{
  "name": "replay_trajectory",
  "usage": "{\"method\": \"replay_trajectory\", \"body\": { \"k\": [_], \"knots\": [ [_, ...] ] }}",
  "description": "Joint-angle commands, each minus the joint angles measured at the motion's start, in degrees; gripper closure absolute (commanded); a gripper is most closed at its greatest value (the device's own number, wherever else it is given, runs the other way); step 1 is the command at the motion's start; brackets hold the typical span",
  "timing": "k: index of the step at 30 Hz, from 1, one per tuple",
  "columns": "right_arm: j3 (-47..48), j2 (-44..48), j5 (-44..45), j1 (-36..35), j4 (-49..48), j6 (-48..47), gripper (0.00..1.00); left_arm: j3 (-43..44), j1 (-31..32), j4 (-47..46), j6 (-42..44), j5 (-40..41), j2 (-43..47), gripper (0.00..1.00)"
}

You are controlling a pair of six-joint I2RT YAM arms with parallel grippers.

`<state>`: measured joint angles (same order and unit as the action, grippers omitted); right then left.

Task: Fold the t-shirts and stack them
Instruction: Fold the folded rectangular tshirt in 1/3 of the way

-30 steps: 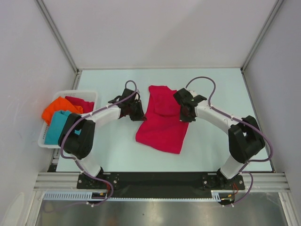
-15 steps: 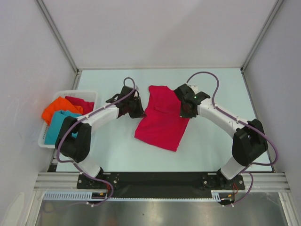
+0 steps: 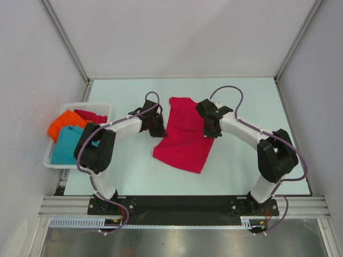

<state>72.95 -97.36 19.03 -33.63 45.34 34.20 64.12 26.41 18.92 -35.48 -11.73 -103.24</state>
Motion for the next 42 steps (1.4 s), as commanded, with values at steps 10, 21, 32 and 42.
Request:
{"method": "replay_trajectory", "body": {
  "k": [10, 21, 32, 42],
  "knots": [
    [-1.5, -5.0, -0.7, 1.5, -2.6, -0.8, 1.00, 5.5, 0.2, -0.6, 0.6, 1.0, -2.2, 1.00],
    [2.1, -0.7, -0.3, 1.0, 0.7, -0.7, 0.82, 6.2, 0.1, 2.4, 0.9, 3.6, 4.1, 0.93],
    [1.7, 0.1, 0.0, 0.8, 0.8, -0.7, 0.83, 5.7, 0.5, 1.3, 0.4, 3.6, 6.8, 0.94],
    [1.3, -2.2, -0.5, 1.0, -1.1, -1.0, 0.83, 1.4, 0.8, -6.2, 0.2, 2.6, 10.2, 0.93]
  ]
}}
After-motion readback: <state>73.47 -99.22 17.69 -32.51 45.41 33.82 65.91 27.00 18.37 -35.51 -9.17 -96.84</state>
